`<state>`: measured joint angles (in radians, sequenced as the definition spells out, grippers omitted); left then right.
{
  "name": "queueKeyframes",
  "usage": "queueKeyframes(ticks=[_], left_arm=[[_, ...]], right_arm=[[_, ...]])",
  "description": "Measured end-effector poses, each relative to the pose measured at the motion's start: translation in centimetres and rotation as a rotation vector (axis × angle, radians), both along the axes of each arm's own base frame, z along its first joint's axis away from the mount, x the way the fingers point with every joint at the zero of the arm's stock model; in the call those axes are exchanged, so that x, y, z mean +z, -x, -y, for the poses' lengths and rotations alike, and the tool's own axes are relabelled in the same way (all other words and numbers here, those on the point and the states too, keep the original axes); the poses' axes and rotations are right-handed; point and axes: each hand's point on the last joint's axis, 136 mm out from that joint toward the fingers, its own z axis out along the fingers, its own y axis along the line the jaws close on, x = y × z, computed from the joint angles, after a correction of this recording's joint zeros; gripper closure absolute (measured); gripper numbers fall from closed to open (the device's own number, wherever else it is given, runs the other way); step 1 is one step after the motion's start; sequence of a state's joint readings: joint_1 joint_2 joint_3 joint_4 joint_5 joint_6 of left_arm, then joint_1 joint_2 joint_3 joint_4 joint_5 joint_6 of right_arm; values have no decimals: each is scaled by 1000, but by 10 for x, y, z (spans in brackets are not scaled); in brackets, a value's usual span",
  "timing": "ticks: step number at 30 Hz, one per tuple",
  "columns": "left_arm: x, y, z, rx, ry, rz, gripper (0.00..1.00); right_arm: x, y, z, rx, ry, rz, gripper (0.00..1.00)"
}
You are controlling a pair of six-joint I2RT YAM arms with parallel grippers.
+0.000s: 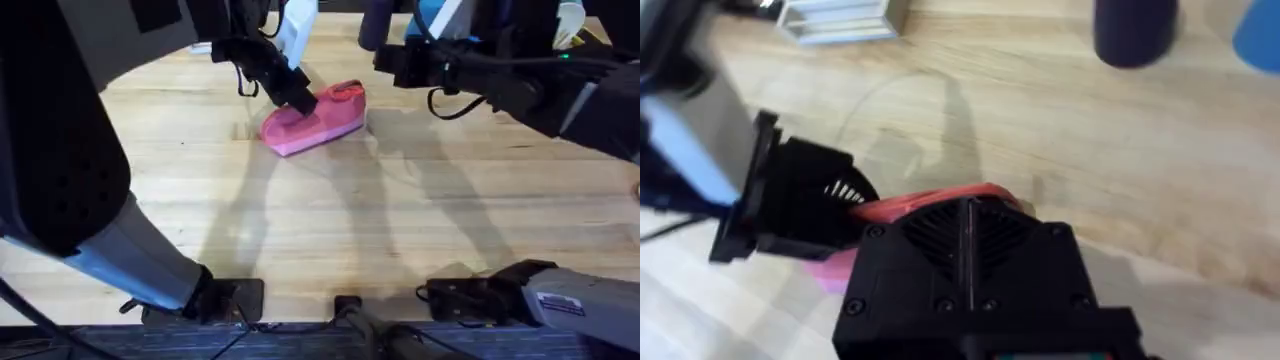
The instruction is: Unzip the bag, pick up the pens from the table one at a time and place them inside, then zip the bag closed.
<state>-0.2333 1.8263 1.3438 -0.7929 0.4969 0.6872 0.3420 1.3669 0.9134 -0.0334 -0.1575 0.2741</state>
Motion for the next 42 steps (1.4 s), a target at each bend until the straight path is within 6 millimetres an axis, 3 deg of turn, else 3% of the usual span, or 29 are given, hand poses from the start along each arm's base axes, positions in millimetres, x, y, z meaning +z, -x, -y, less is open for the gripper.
queueKeyframes(ticks=[5,11,12,17,18,24,35,42], left_arm=[[0,0,0,0,0,0,958],[0,0,0,0,0,0,958],[0,0,0,0,0,1,958],[0,0,0,0,0,1,958],[0,0,0,0,0,1,958],[0,0,0,0,0,1,958],[0,0,0,0,0,1,958],[0,0,0,0,0,1,958]], right_arm=[[2,4,-4,95,78,56,916],[1,6,-5,147,129,86,66],[0,6,-5,152,136,85,21],[2,12,-8,211,164,109,4],[4,19,-18,306,186,147,4],[5,28,-31,480,298,261,4],[3,26,-27,593,496,394,4],[-13,32,-23,651,554,365,4]])
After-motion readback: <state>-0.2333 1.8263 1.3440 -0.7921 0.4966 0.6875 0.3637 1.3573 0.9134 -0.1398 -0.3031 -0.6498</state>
